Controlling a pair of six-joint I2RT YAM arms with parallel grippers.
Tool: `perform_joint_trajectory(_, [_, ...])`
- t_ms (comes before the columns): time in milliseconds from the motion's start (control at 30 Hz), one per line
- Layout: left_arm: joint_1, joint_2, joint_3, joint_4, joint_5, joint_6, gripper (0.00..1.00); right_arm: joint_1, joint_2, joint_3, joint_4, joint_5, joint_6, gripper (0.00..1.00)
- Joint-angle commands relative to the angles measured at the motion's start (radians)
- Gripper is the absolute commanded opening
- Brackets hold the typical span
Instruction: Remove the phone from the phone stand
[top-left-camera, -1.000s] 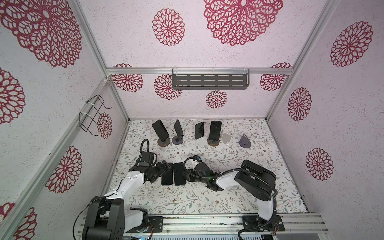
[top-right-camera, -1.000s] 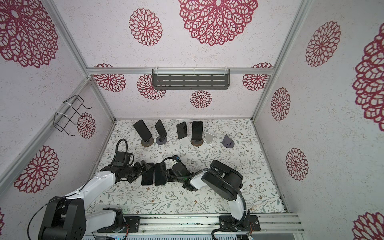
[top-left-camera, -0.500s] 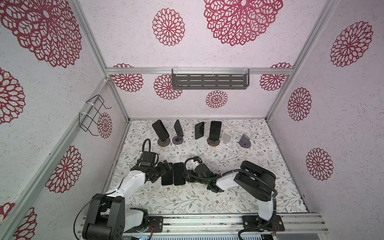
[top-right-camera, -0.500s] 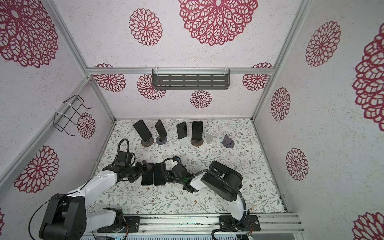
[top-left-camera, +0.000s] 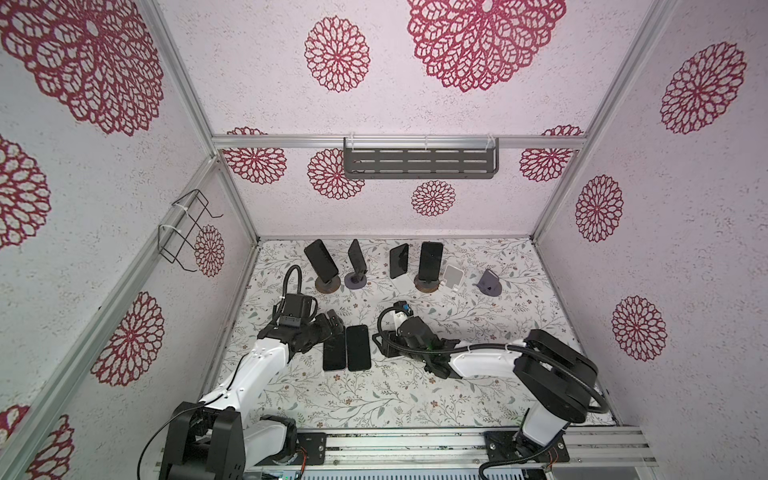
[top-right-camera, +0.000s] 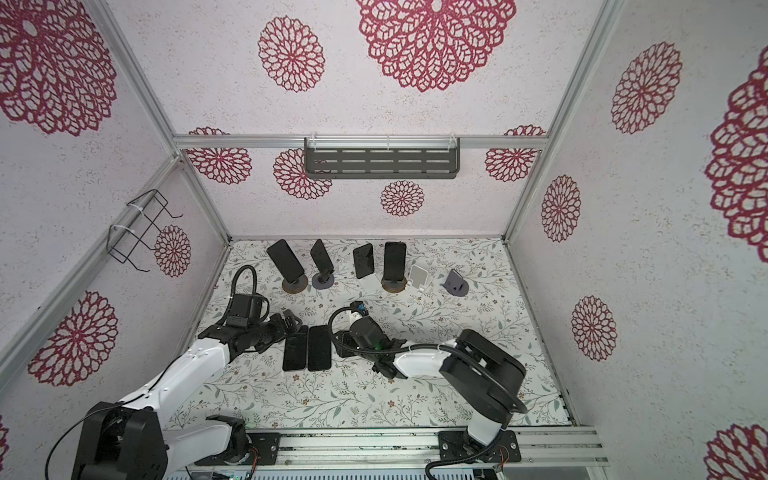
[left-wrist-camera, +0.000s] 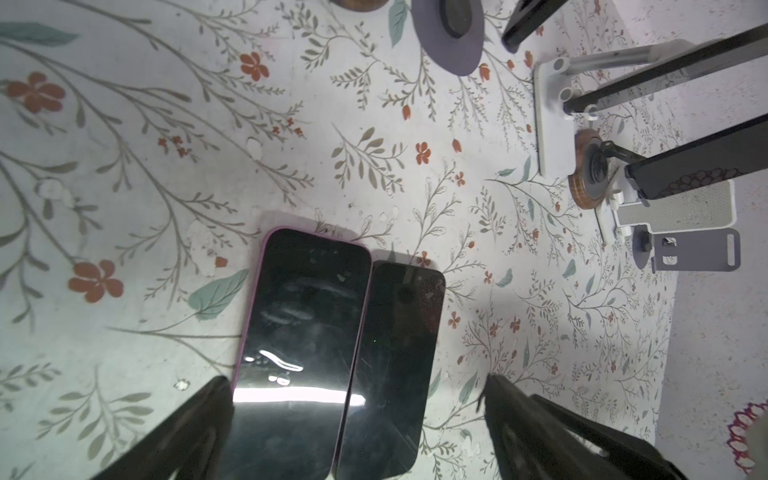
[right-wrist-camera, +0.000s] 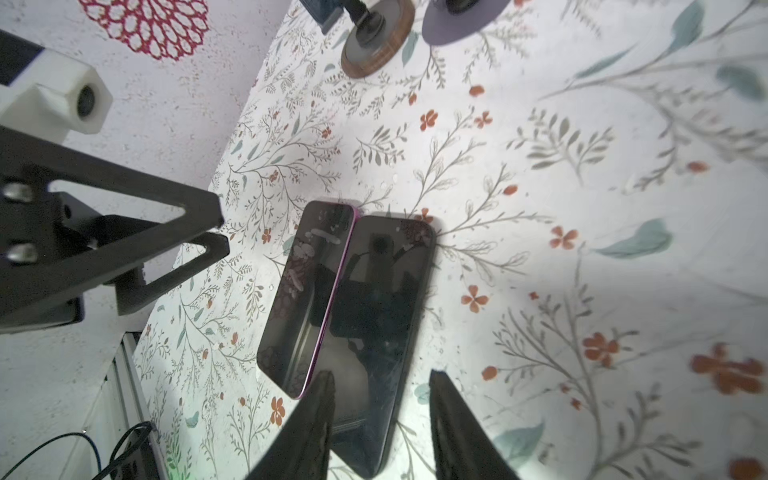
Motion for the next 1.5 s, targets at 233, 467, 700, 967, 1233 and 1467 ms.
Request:
perform_joint_trajectory(233, [-0.218,0.009,0.153,0.023,-0.135,0.067,0.97,-0.248,-0.22,0.185,-0.57,-0.067,-0.483,0.44])
perform_joint_trajectory(467, [-0.384,0.024,0.184,0.089,-0.224,0.072,0.97,-0.494,-0.259,0.397,-0.837,-0.198,-0.801,0.44])
perform_joint_trajectory(700, [-0.505,0.093,0.239,0.128,-0.242,0.054,0.97,-0.718,-0.161,0.531,-0.785,-0.443,-0.889,0.44])
perform_joint_trajectory(967, [-0.607,0.164,0.274,0.097,-0.276,0.054,0.97,-0.816,0.092,0.81,-0.921,-0.635,-1.031,0.51])
perform_joint_trajectory(1233, [-0.636,0.135,0.209,0.152,-0.254,0.025,0.97,-0.895,0.285,0.929,-0.868,-0.8,-1.056,0.59])
perform_joint_trajectory(1467, [-0.637,0.125,0.202,0.155,-0.262,0.036,0.97,-0.891,0.357,0.933,-0.805,-0.965,-1.051,0.61])
